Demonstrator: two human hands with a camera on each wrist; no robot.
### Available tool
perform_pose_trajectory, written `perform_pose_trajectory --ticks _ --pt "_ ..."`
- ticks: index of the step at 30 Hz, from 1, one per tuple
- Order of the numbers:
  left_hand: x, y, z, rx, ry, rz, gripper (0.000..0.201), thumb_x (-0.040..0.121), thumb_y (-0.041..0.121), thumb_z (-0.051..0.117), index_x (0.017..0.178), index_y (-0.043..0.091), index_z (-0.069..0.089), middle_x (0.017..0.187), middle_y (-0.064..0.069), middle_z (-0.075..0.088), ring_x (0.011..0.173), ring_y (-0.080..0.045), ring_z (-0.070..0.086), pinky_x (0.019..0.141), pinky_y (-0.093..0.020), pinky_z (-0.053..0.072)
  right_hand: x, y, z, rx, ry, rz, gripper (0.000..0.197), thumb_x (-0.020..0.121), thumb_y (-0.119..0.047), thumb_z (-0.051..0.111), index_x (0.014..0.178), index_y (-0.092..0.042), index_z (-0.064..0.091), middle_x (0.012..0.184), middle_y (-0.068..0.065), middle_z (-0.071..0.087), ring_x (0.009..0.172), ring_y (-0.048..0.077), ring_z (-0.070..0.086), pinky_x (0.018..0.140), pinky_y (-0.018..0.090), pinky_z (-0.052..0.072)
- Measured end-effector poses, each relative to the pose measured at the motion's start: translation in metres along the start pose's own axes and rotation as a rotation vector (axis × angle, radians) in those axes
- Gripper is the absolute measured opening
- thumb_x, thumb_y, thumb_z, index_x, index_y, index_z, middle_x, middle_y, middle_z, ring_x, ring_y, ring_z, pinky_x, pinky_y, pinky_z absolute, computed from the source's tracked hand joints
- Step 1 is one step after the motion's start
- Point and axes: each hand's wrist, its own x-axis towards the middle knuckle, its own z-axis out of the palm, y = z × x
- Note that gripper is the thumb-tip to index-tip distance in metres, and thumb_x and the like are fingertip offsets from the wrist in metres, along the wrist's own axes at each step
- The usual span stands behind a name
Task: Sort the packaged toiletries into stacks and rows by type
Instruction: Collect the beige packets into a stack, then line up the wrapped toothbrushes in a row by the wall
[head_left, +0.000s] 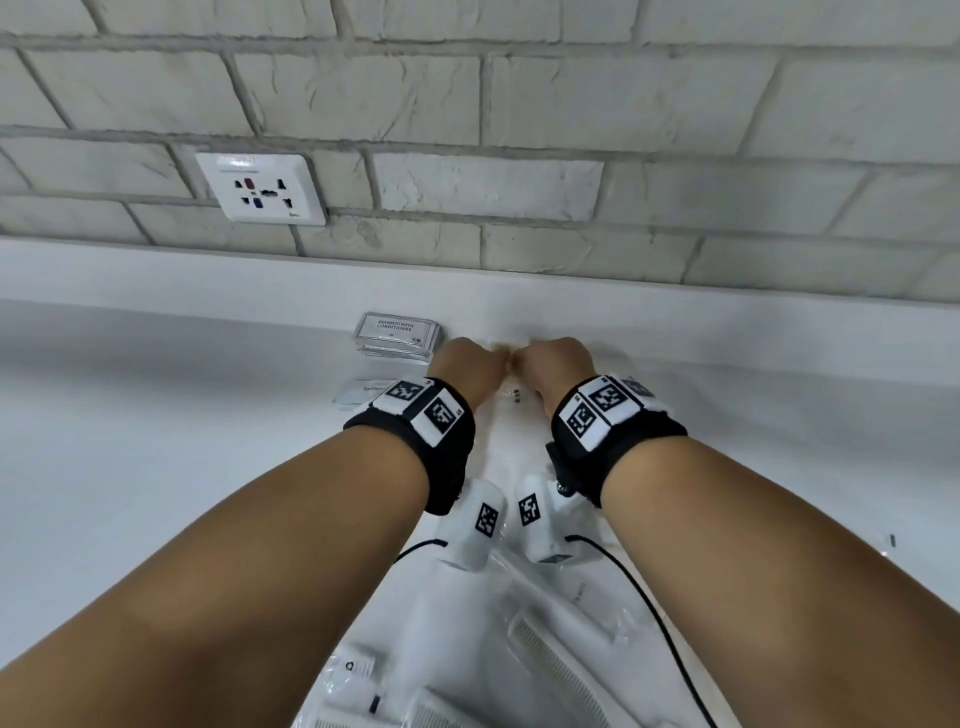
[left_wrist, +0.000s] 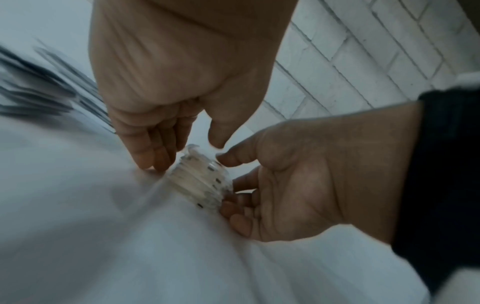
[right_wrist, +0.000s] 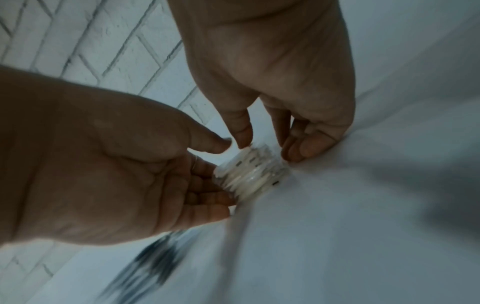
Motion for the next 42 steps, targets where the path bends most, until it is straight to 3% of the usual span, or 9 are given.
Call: perform_pose_trajectory --ticks 4,8,11,16,22,28,33,37,42 --pt "0.008 -0.002 0.003 -0.114 -0.024 -0.06 0.07 0.091 0.06 0.033 0.125 0.004 0.057 0.129 -0.015 0.059 0.117 -0.032 0.057 0.102 -0.039 0.045 0.003 0.013 -0.009 0.174 0.042 0.009 0.042 0.099 -0.025 0.041 0.123 0.007 0.056 0.129 0.027 0.055 0.115 0.039 0.055 0.1 0.044 0.046" --pt "0.019 -0.012 0.007 -0.307 -0.083 -0.114 0.074 0.081 0.073 0.031 0.108 0.011 0.062 0.116 -0.008 0.067 0.108 -0.026 0.063 0.102 -0.041 0.045 0.005 0.024 -0.006 0.56 0.008 0.16 0.039 0.092 -0.04 0.046 0.1 -0.005 0.062 0.118 0.019 0.063 0.106 0.031 0.061 0.1 0.043 0.045" --pt "0.022 -0.017 0.008 -0.309 -0.096 -0.088 0.091 0.069 0.079 0.028 0.122 0.011 0.058 0.12 -0.005 0.065 0.108 -0.023 0.062 0.103 -0.04 0.043 0.003 0.021 0.002 0.676 -0.041 0.176 0.047 0.094 -0.034 0.043 0.118 0.002 0.059 0.124 0.021 0.062 0.112 0.037 0.06 0.101 0.047 0.046" --pt "0.019 -0.009 0.003 -0.351 -0.052 -0.11 0.102 0.067 0.08 0.027 0.143 0.014 0.041 0.143 -0.005 0.048 0.129 -0.024 0.048 0.111 -0.042 0.033 0.005 0.01 0.01 0.672 -0.053 0.152 0.048 0.095 -0.036 0.041 0.121 0.001 0.059 0.122 0.02 0.064 0.105 0.034 0.066 0.084 0.041 0.054" --pt "0.021 0.0 -0.002 -0.321 -0.027 -0.108 0.089 0.082 0.075 0.025 0.144 0.011 0.039 0.143 -0.007 0.048 0.129 -0.024 0.047 0.112 -0.042 0.032 0.016 0.003 0.019 0.601 -0.059 0.141 0.053 0.085 -0.046 0.04 0.11 -0.007 0.066 0.115 0.016 0.068 0.102 0.03 0.067 0.098 0.047 0.048" --pt "0.019 0.002 -0.002 -0.288 -0.023 -0.083 0.079 0.09 0.068 0.025 0.144 0.011 0.04 0.145 -0.006 0.045 0.131 -0.023 0.045 0.113 -0.04 0.03 0.021 0.004 0.02 0.535 -0.045 0.121 0.065 0.077 -0.042 0.04 0.116 0.007 0.055 0.122 0.026 0.059 0.109 0.044 0.059 0.098 0.052 0.047" --pt "0.012 0.003 -0.002 -0.25 -0.035 -0.086 0.079 0.091 0.069 0.023 0.148 0.015 0.031 0.153 -0.003 0.035 0.139 -0.021 0.035 0.116 -0.038 0.023 0.024 0.005 0.013 0.529 -0.053 0.175 0.058 0.082 -0.043 0.039 0.113 -0.001 0.064 0.111 0.02 0.069 0.092 0.033 0.066 0.083 0.038 0.049" --pt "-0.023 0.013 -0.007 -0.099 -0.075 0.027 0.067 0.099 0.057 0.022 0.148 0.013 0.03 0.155 -0.005 0.03 0.141 -0.024 0.03 0.107 -0.033 0.027 0.008 0.003 -0.01 0.375 -0.057 0.236 0.032 0.095 -0.032 0.045 0.105 -0.008 0.064 0.125 0.013 0.061 0.113 0.028 0.058 0.086 0.041 0.047" --pt "-0.073 0.018 -0.018 0.062 -0.209 0.226 0.038 0.096 0.041 0.049 0.126 0.018 0.054 0.127 -0.005 0.055 0.106 -0.02 0.052 0.078 -0.025 0.041 -0.054 0.004 -0.049 -0.414 -0.257 0.103 0.036 0.1 -0.019 0.044 0.129 -0.001 0.054 0.136 0.013 0.056 0.124 0.027 0.053 0.076 0.03 0.048"
